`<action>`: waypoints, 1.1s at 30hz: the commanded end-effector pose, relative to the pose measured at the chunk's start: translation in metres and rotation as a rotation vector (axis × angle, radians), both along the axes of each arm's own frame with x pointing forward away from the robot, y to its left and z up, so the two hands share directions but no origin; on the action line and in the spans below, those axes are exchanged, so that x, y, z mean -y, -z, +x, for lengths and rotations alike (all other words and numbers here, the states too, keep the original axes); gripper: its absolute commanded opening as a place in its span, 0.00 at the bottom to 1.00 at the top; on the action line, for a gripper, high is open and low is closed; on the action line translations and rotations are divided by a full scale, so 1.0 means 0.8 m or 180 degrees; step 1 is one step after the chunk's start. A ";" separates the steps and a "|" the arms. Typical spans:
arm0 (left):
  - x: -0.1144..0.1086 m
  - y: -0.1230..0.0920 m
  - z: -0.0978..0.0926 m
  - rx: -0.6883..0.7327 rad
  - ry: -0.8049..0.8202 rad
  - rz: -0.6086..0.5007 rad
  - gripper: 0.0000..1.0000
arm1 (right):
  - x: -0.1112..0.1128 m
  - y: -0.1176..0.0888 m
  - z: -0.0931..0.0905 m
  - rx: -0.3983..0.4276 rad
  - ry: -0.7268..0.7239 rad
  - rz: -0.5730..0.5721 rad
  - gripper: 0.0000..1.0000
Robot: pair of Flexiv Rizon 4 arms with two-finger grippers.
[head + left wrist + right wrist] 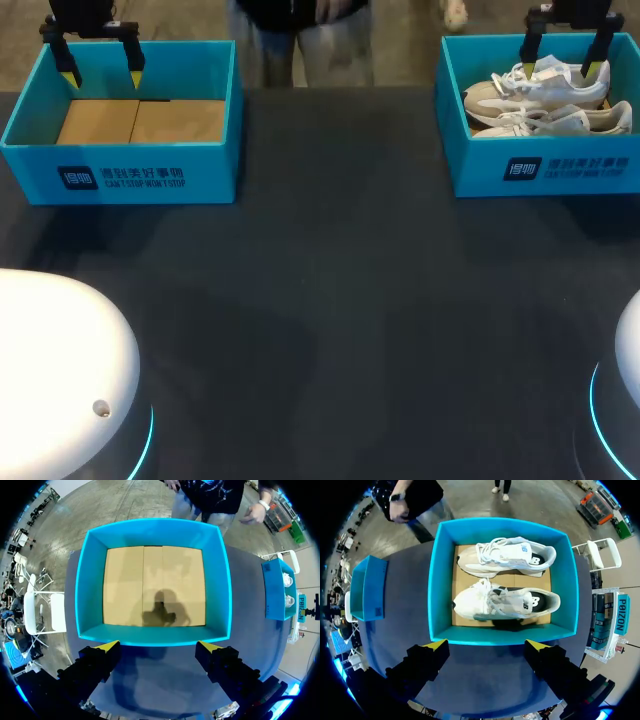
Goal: Take the shoe out of the shoebox, open the shoe tongue, remove and reinsert the insole, then place the shoe into the shoebox
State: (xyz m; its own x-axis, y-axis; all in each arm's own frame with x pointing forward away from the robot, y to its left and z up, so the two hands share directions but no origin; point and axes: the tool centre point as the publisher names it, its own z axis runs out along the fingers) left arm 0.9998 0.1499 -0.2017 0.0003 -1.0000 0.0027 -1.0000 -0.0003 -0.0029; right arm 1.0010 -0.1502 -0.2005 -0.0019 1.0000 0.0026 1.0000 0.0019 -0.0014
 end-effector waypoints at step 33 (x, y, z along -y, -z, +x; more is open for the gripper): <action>0.000 -0.001 0.000 -0.0004 0.0000 0.0003 1.00 | 0.155 0.059 0.048 0.0198 0.0179 -0.0259 1.00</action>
State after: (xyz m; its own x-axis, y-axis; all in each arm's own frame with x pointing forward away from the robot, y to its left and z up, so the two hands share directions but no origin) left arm 0.9998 0.1499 -0.2016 0.0002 -1.0000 0.0027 -1.0000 -0.0003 -0.0030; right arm 1.0389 -0.2691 -0.2383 0.0563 0.9947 -0.0861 0.9970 -0.0514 0.0587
